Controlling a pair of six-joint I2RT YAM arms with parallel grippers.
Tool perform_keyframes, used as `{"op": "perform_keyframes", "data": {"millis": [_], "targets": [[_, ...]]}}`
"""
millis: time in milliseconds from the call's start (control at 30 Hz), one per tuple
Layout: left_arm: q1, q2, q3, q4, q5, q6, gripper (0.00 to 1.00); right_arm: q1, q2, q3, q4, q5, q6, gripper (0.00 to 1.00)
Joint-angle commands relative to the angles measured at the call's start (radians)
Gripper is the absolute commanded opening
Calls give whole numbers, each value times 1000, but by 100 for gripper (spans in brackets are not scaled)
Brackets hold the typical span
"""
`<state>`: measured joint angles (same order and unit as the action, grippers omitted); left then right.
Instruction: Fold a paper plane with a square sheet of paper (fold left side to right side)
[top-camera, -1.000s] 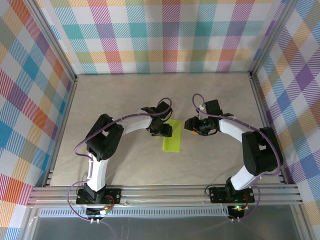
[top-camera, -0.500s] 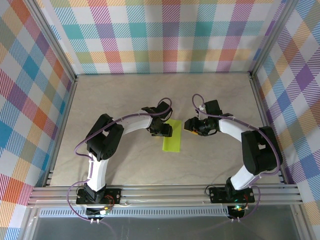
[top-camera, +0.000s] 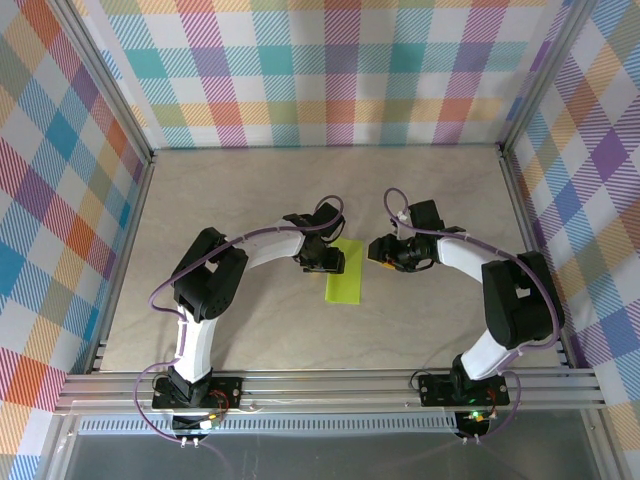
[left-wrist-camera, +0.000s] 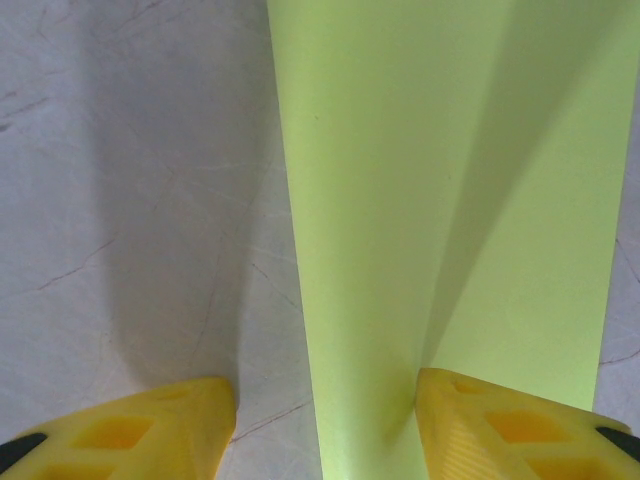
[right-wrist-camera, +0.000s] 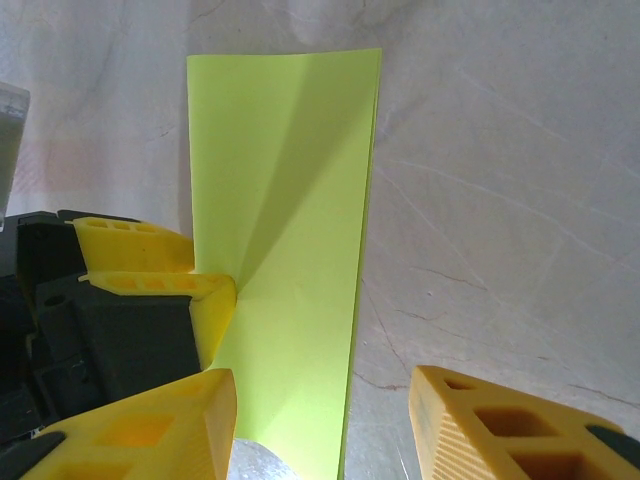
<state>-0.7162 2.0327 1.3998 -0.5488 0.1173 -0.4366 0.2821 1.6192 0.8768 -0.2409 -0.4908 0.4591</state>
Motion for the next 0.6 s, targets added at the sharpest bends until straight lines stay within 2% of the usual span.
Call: {"op": "perform_keyframes", "data": {"millis": [0,567], "targets": [[-19,117,-47,-11,18,-15,54,2,15,-6,8,-26,-5,50],[-19,100,-65,-23,14,2,54,3,22,-9,14,-32,-1,50]]}}
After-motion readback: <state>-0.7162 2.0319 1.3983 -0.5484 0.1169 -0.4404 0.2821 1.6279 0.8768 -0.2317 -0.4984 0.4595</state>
